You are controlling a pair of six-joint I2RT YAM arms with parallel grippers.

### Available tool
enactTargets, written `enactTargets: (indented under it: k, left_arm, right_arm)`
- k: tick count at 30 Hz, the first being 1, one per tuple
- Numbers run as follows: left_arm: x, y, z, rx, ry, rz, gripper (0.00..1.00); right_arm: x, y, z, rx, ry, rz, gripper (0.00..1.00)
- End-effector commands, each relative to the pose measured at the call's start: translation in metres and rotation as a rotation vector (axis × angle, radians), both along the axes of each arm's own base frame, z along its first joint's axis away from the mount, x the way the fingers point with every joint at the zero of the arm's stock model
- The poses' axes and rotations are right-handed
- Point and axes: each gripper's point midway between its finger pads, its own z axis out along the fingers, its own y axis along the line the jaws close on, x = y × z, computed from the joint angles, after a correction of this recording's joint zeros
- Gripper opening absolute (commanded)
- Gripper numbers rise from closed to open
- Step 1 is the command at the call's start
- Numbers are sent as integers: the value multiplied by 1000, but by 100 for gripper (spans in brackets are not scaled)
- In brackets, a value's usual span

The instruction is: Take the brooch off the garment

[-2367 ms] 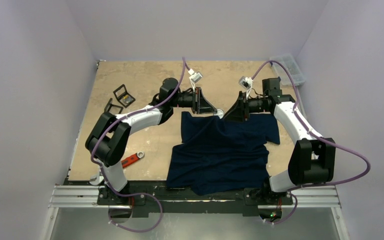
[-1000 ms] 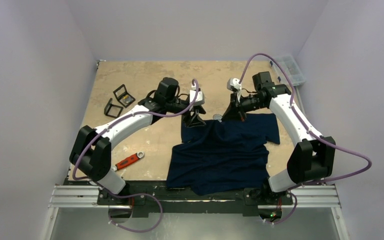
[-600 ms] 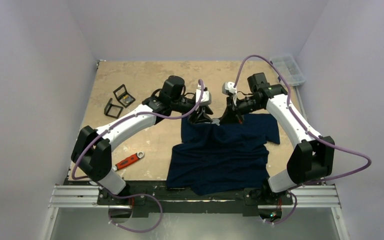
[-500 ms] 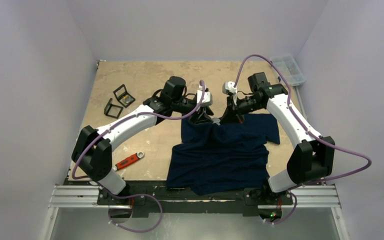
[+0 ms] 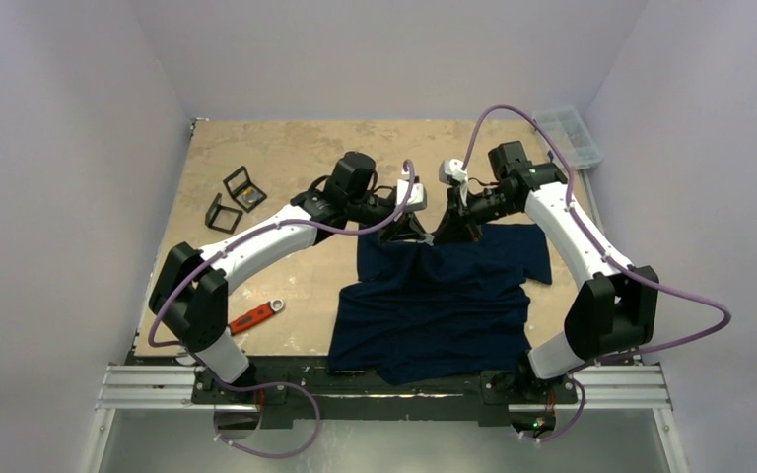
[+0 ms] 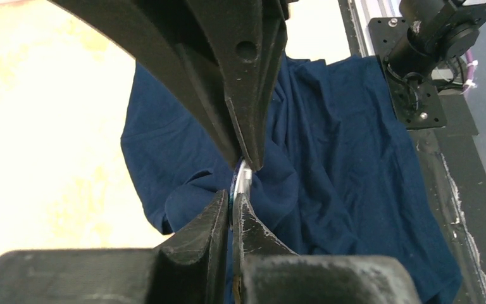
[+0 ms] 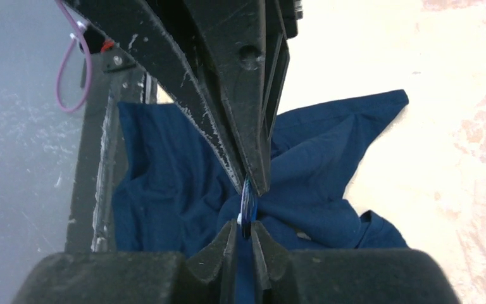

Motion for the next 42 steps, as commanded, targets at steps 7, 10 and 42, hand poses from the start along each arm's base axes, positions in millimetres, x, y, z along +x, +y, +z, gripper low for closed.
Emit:
enactTargets:
  k: [7,10,42]
  left_arm:
    - [15,-5,52,-202,243,46,0]
    - [16,-7,59,-242,313,46,0]
    - [9,-5,51,-257,366,36,0]
  right_arm:
    - [17,-14,24,164,35,-132,37]
    - [24,-12,29,199,16,-180,38]
    - [21,-5,50,272,21,-154,10]
